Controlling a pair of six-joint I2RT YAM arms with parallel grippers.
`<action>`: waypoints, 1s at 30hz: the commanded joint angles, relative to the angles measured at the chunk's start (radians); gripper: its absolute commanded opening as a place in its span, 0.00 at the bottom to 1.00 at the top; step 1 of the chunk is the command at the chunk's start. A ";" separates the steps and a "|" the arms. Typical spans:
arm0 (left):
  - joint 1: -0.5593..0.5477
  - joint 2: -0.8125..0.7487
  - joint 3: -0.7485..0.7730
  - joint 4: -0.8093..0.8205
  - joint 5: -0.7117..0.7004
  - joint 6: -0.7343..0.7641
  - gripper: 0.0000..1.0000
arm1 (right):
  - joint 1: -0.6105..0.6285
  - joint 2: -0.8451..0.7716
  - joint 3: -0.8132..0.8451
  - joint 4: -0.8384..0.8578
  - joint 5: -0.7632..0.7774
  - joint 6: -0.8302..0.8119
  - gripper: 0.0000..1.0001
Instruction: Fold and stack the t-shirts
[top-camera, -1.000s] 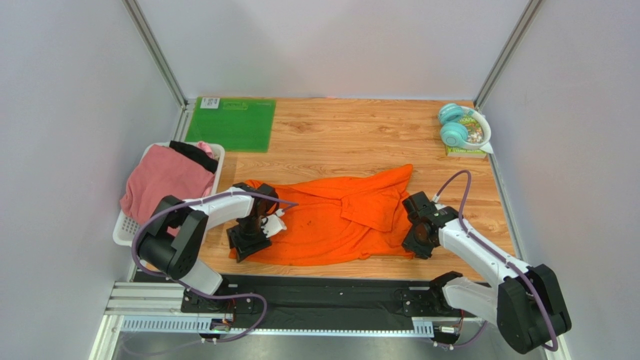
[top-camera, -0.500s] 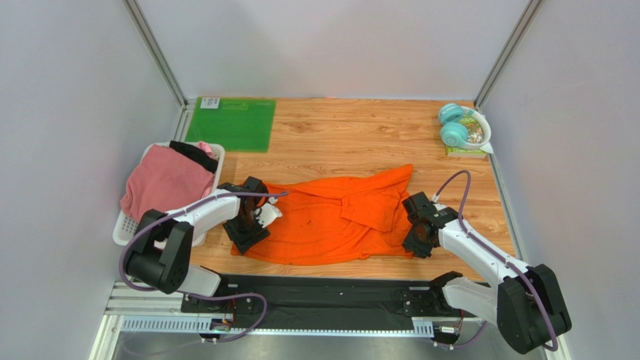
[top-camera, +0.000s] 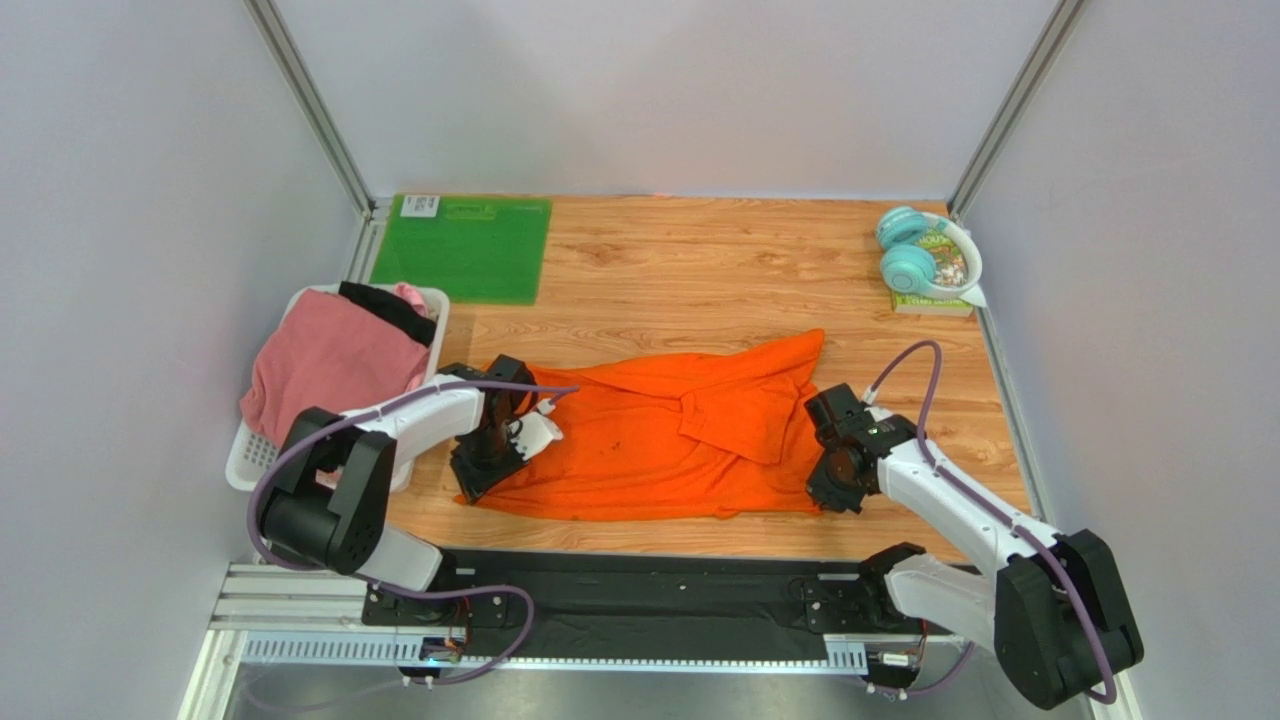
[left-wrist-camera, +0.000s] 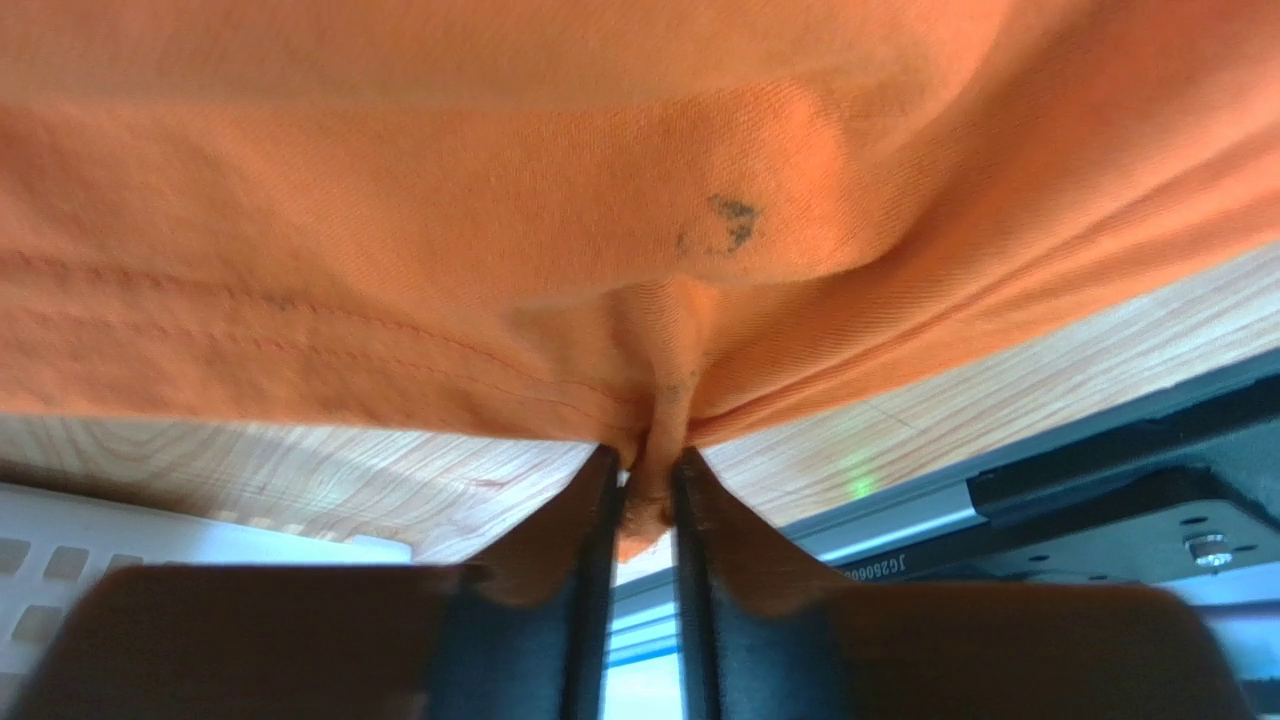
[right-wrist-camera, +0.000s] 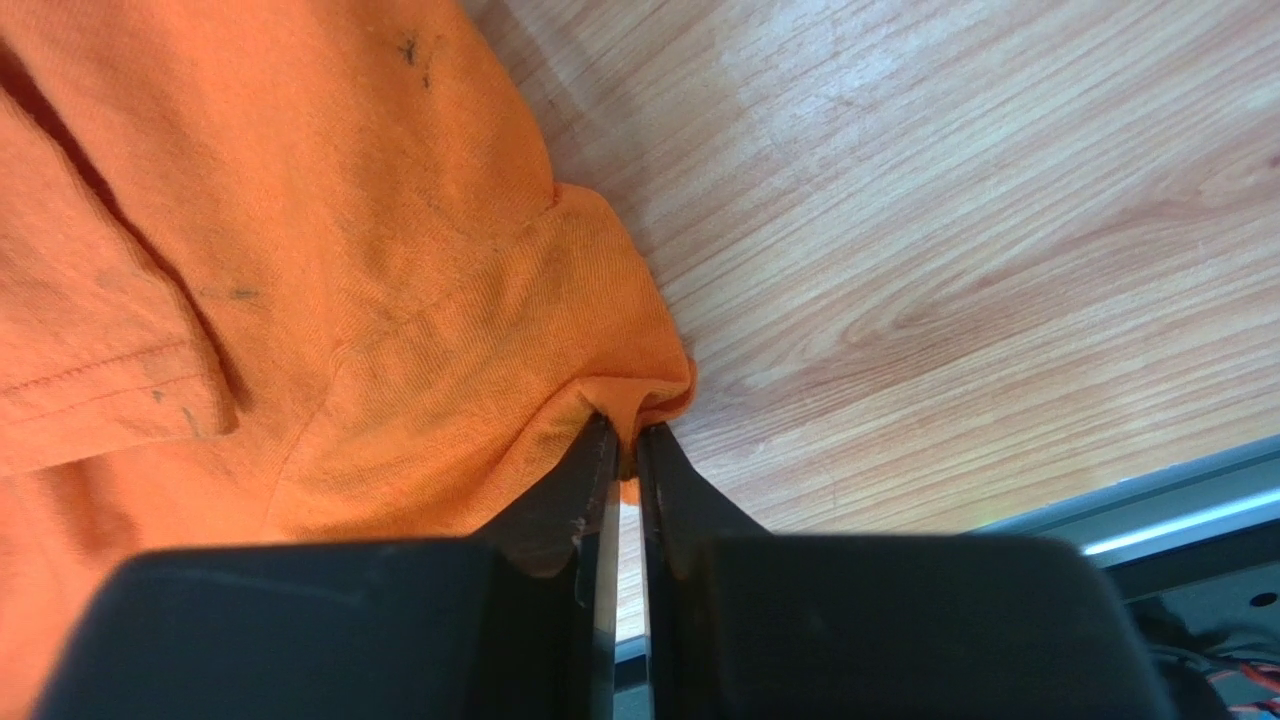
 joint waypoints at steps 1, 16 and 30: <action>0.006 0.040 -0.013 0.035 0.075 0.018 0.18 | 0.002 0.007 0.016 0.006 0.018 -0.011 0.00; 0.029 -0.046 0.162 -0.101 0.052 0.021 0.00 | 0.002 -0.084 0.143 -0.096 0.036 -0.047 0.00; 0.032 -0.259 0.604 -0.434 -0.004 0.044 0.00 | 0.002 -0.487 0.663 -0.379 0.064 -0.171 0.00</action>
